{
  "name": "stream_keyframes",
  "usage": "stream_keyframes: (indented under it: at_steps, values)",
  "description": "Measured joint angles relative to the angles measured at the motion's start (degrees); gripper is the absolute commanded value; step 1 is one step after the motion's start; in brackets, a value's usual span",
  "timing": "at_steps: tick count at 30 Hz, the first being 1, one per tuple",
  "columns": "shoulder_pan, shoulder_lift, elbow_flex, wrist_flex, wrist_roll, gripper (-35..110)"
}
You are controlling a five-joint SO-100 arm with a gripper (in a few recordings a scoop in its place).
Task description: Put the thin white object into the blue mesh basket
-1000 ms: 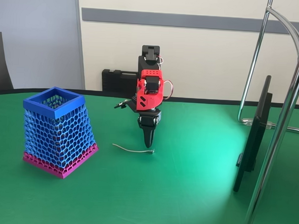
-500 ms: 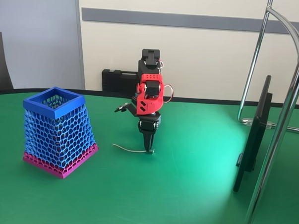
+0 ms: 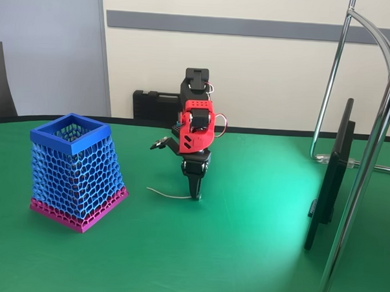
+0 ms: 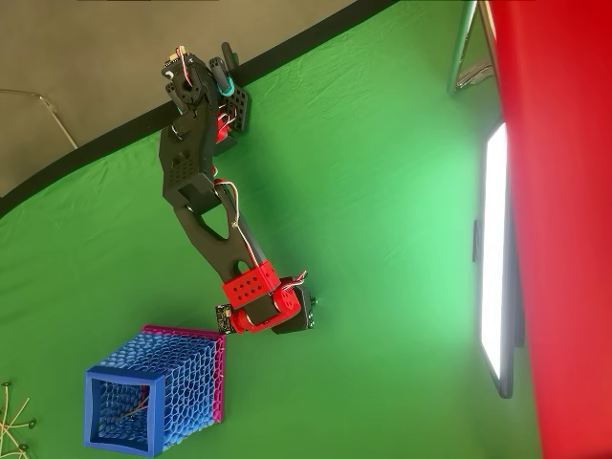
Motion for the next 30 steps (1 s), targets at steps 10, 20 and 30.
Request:
stream_keyframes:
  at_steps: [10,20,30]
  values:
    - [0.0,-1.6,-3.0,2.5,-0.7,2]
    - [0.1,1.5,-3.0,-0.8,-4.9,1]
    - [4.2,19.1,1.1,-15.8,-16.8,1]
